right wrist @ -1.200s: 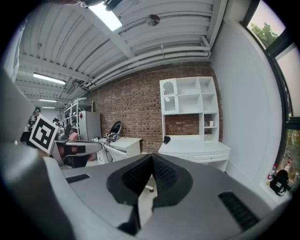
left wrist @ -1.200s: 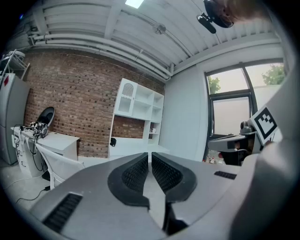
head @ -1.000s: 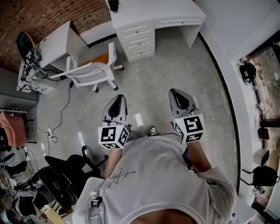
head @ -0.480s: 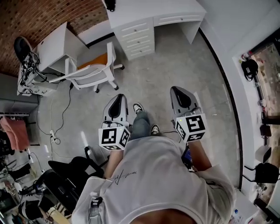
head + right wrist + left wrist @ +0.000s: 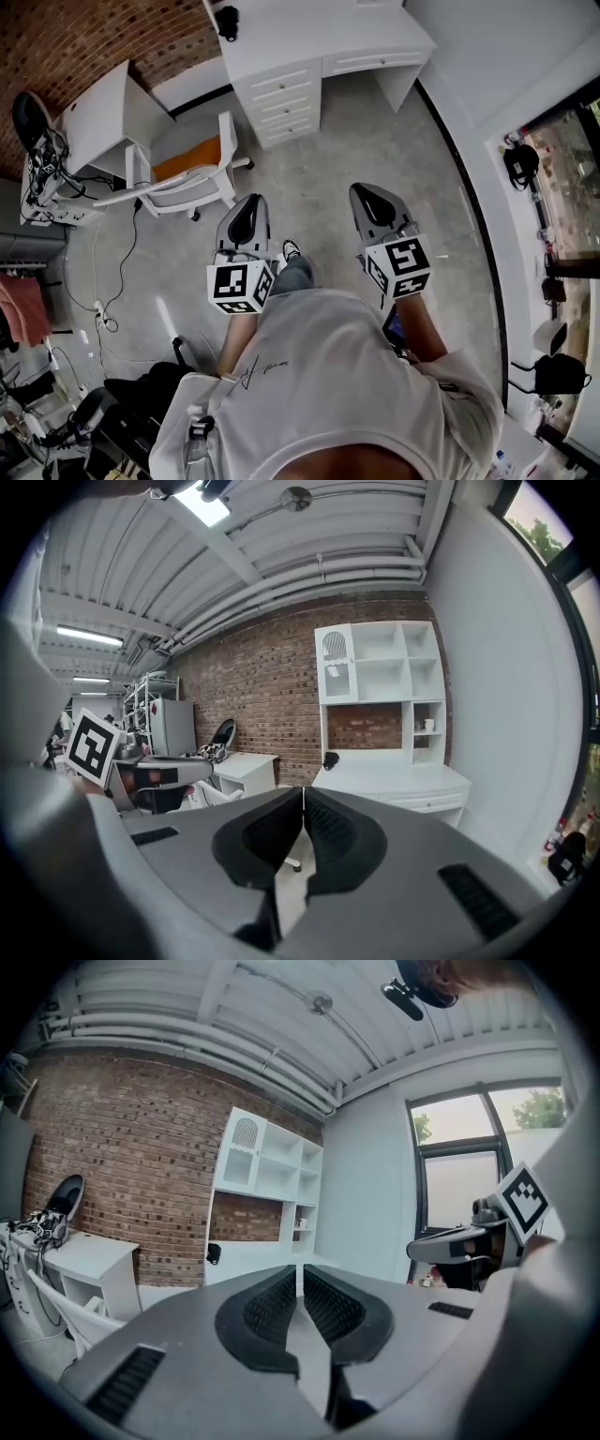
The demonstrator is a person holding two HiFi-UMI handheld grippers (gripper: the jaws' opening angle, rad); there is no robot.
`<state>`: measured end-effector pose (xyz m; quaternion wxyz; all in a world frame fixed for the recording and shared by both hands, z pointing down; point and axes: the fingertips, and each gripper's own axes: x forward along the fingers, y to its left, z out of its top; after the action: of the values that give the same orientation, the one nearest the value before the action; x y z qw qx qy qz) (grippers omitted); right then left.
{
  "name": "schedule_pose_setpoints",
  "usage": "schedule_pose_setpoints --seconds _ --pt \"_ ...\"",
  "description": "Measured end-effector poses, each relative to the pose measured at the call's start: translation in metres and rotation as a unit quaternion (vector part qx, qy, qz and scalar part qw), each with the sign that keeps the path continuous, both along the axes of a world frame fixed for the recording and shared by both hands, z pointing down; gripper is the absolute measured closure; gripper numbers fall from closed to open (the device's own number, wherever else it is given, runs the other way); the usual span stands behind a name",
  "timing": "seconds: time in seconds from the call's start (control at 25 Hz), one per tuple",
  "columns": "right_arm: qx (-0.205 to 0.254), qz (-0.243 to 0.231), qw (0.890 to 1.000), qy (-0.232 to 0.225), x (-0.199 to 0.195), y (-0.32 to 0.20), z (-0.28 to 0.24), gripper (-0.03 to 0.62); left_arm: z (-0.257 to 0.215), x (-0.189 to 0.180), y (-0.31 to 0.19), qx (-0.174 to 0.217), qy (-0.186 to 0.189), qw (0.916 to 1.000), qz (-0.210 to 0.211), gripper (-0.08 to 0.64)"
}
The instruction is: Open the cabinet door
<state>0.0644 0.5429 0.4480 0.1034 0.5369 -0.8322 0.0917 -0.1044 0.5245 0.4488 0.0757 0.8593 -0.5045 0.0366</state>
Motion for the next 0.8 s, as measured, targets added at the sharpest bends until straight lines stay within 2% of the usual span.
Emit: schedule_pose_setpoints --seconds 0.4,0.64,0.8 --pt "0.007 -0.016 1.000 0.023 -0.053 -0.105 -0.020 0.566 -0.030 -0.042 -0.111 0.035 0.024 0.9990 0.012 0.528" --pt "0.004 -0.037 0.999 0.034 -0.074 -0.138 -0.022 0.566 -0.030 -0.055 -0.147 0.036 0.024 0.9988 0.025 0.528" --pt "-0.014 -0.025 0.999 0.031 -0.068 -0.158 -0.012 0.566 -0.032 -0.055 -0.163 0.040 0.039 0.9978 0.035 0.528"
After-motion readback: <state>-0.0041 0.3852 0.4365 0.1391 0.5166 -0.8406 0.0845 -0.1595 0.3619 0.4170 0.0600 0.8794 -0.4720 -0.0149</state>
